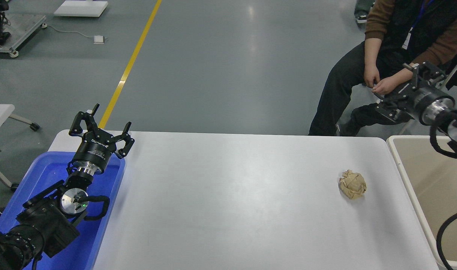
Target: Dispose of the paper cup in the dustbin
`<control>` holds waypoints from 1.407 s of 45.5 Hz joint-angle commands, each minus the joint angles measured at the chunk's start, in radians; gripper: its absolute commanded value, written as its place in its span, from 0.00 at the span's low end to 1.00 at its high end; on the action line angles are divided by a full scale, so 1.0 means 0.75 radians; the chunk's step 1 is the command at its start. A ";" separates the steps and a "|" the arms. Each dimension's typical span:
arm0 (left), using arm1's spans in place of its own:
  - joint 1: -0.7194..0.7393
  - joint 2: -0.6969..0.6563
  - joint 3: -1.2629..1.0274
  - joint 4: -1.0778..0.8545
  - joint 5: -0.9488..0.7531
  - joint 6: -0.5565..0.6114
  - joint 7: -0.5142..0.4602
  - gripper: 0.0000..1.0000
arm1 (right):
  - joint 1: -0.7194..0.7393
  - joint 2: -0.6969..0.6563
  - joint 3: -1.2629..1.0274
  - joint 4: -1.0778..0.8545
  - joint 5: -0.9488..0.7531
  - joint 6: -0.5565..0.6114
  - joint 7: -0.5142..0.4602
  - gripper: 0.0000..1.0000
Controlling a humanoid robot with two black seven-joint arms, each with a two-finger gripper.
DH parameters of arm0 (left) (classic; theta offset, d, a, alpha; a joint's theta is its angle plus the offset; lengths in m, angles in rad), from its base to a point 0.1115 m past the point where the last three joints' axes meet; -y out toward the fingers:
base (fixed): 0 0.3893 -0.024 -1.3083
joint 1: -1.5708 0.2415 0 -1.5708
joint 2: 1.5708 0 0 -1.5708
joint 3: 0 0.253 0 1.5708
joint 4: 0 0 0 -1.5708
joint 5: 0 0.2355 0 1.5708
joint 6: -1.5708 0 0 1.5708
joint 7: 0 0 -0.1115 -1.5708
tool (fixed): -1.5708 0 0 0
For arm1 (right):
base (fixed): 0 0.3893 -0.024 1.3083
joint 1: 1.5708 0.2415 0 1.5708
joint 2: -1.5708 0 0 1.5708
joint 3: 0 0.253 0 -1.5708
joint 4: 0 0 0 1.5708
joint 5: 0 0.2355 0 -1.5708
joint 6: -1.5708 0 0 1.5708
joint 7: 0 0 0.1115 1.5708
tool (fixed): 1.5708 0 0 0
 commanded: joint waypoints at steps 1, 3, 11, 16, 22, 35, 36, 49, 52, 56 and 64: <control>0.000 0.000 0.000 0.000 0.000 0.000 -0.001 1.00 | -0.007 0.152 0.005 0.058 -0.001 0.003 0.061 1.00; 0.002 0.000 0.000 0.002 0.000 0.000 -0.001 1.00 | -0.013 0.180 0.005 0.068 -0.001 0.003 0.075 1.00; 0.000 0.000 0.000 0.000 0.000 0.000 0.001 1.00 | -0.038 0.281 0.001 0.074 -0.001 0.001 0.108 1.00; 0.000 0.000 0.000 0.000 0.000 0.000 0.001 1.00 | -0.056 0.340 0.001 0.074 -0.001 0.001 0.116 1.00; 0.000 0.000 0.000 0.000 0.000 0.000 -0.001 1.00 | -0.081 0.407 -0.011 0.074 -0.003 0.003 0.189 1.00; 0.000 0.000 0.000 0.000 0.000 0.000 0.001 1.00 | -0.112 0.563 -0.015 0.060 -0.005 0.001 0.288 1.00; 0.000 0.000 0.000 0.002 0.000 0.000 0.001 1.00 | -0.114 0.571 -0.015 0.058 -0.005 0.001 0.298 1.00; 0.000 0.000 0.000 0.000 0.000 0.000 0.001 1.00 | -0.175 0.600 -0.013 0.044 -0.007 0.003 0.361 1.00; 0.000 0.000 0.000 0.000 0.000 0.000 -0.001 1.00 | -0.191 0.602 -0.013 0.044 -0.007 0.003 0.365 1.00; 0.000 0.000 0.000 0.000 0.000 0.000 -0.001 1.00 | -0.220 0.604 -0.019 0.044 -0.013 0.003 0.365 1.00; 0.000 0.000 0.000 0.000 0.000 0.000 -0.001 1.00 | -0.267 0.635 -0.005 0.007 -0.111 0.006 0.417 1.00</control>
